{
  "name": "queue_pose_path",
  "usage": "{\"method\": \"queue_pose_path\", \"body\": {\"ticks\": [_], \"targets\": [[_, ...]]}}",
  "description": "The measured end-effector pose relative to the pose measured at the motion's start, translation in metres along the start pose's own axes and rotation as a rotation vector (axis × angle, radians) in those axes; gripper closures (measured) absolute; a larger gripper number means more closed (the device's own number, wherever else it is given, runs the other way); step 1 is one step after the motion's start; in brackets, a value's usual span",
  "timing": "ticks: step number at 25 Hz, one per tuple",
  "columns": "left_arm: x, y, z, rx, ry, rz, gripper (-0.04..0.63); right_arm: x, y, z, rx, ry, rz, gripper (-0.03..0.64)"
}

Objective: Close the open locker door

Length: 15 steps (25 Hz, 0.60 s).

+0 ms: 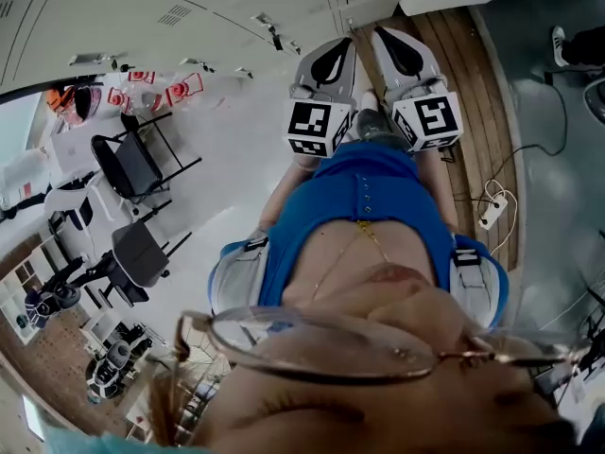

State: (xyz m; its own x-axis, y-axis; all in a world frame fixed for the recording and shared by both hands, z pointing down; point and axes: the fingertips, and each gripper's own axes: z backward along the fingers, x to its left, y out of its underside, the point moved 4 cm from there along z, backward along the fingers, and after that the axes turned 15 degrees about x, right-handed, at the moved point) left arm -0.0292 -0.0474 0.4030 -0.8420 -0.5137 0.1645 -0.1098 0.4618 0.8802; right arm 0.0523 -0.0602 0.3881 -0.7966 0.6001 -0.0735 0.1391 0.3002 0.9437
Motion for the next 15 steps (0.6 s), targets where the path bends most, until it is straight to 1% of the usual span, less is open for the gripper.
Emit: {"method": "queue_pose_path", "body": {"ticks": [3,7,10,15], "targets": [[-0.004,-0.014,-0.015,-0.012,-0.012,-0.004,0.598,-0.020,-0.007,0.000,-0.008,-0.008,0.009,0.617],[-0.009,-0.031,-0.034,-0.031,-0.015,-0.017,0.597,-0.050,-0.016,0.002,-0.024,0.005,0.020,0.617],[-0.017,-0.037,-0.049,-0.042,-0.016,-0.015,0.597,-0.071,-0.021,0.007,-0.036,0.005,0.033,0.617],[-0.022,-0.044,-0.067,-0.046,-0.039,-0.006,0.597,-0.101,-0.030,0.006,-0.048,0.013,0.061,0.617]]}}
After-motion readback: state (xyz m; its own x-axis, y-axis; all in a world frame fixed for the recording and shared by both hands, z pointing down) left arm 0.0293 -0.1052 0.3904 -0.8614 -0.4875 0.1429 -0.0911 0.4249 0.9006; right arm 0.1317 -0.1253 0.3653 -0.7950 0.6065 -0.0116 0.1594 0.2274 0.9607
